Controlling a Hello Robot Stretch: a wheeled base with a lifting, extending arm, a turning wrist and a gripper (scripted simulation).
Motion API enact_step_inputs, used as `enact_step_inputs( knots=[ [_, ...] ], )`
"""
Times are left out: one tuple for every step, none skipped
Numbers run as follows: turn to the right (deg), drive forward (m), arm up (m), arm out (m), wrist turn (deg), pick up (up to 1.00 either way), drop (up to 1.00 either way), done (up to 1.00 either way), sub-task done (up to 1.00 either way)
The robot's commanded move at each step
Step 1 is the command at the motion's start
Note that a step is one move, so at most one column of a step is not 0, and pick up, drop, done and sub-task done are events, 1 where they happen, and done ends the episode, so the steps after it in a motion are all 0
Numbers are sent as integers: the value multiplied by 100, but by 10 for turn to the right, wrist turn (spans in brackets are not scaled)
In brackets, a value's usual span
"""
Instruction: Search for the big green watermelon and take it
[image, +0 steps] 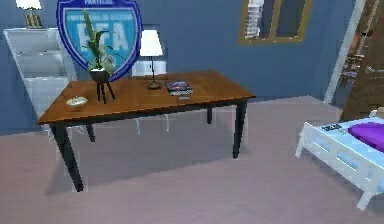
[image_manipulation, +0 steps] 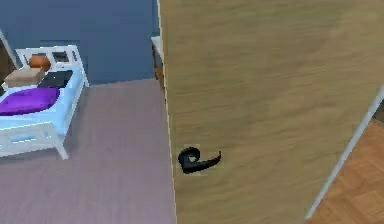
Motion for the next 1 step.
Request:
enact_step_inputs(
  knots=[
    [-450,0,0,0,0,0,0,0,0]
  ],
)
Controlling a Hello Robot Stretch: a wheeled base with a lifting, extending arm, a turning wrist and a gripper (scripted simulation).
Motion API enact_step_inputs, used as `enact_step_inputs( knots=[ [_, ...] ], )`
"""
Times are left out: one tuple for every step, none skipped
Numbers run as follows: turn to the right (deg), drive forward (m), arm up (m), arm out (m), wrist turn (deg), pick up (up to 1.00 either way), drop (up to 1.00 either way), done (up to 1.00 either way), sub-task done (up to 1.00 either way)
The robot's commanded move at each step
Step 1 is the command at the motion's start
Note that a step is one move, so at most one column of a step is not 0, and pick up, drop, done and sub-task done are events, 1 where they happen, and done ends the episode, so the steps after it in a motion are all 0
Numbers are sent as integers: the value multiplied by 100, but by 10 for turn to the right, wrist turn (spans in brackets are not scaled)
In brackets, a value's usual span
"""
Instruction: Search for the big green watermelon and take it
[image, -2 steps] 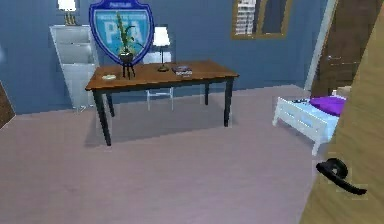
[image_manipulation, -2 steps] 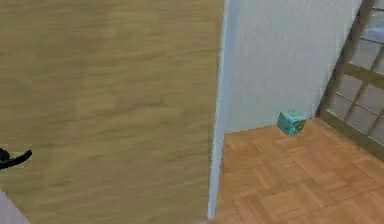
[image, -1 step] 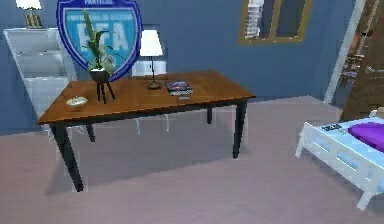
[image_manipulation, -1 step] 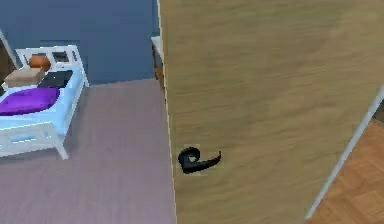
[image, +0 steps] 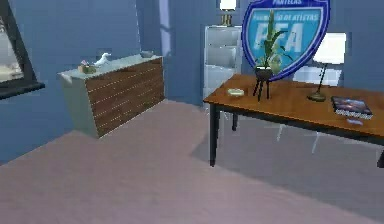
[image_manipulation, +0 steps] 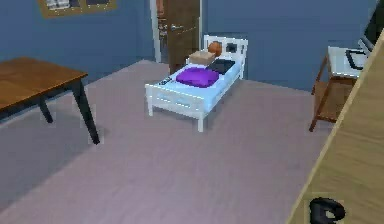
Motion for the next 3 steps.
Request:
enact_step_inputs(
  knots=[
    [-360,0,0,0,0,0,0,0,0],
    [0,25,0,0,0,0,0,0,0],
    [450,0,0,0,0,0,0,0,0]
  ],
)
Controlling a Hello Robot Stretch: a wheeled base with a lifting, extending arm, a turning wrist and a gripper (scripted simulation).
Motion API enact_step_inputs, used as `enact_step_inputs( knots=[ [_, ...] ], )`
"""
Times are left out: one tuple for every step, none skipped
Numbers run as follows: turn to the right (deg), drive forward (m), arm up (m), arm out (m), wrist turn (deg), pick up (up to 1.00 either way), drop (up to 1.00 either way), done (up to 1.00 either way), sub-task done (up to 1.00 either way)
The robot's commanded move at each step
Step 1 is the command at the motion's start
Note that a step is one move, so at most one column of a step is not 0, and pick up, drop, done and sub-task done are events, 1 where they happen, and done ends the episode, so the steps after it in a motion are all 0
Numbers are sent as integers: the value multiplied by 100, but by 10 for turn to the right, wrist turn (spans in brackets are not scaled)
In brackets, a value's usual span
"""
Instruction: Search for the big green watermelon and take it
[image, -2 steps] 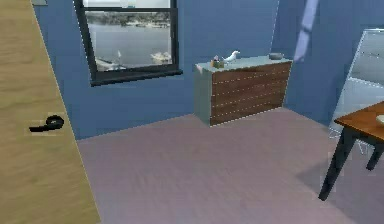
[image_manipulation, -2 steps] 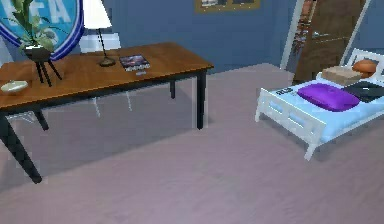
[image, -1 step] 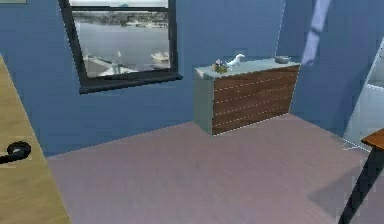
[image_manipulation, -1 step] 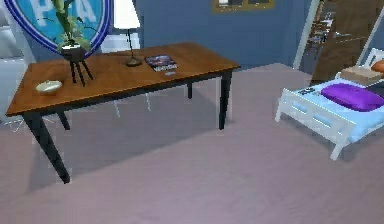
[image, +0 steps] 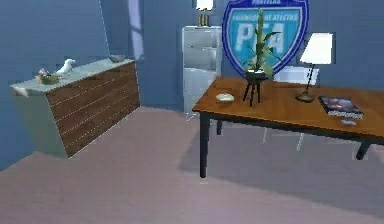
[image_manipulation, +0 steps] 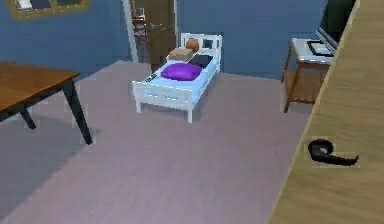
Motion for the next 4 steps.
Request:
enact_step_inputs(
  knots=[
    [450,0,0,0,0,0,0,0,0],
    [360,0,0,0,0,0,0,0,0],
    [0,50,0,0,0,0,0,0,0],
    [-120,0,0,0,0,0,0,0,0]
  ],
)
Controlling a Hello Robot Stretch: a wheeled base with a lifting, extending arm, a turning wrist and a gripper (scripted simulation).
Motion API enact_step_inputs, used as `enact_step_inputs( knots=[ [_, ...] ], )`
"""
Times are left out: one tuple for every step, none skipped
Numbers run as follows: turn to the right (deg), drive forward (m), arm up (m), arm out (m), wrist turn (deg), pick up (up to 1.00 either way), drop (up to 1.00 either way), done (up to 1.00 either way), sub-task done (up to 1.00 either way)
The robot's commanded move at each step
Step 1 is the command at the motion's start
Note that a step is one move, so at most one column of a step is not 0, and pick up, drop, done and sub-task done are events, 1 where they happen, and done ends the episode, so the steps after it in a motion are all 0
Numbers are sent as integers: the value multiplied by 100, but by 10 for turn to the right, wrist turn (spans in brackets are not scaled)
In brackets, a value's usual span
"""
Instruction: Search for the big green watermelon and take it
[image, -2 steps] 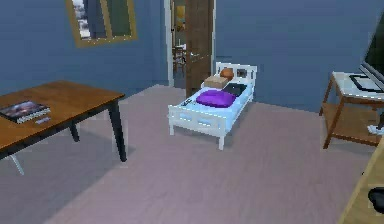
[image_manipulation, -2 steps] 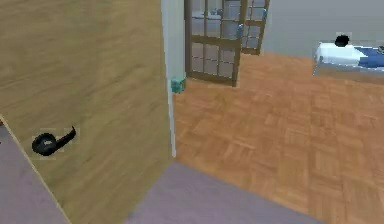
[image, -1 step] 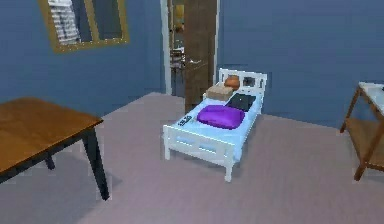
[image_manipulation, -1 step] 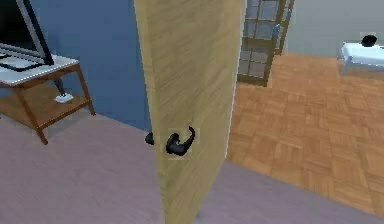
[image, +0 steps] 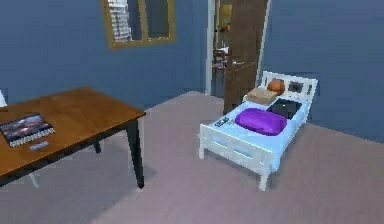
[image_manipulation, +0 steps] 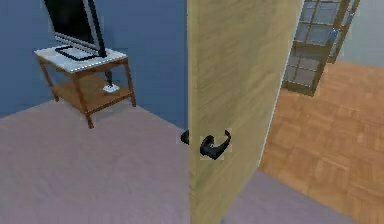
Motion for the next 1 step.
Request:
enact_step_inputs(
  knots=[
    [0,100,0,0,0,0,0,0,0]
  ],
)
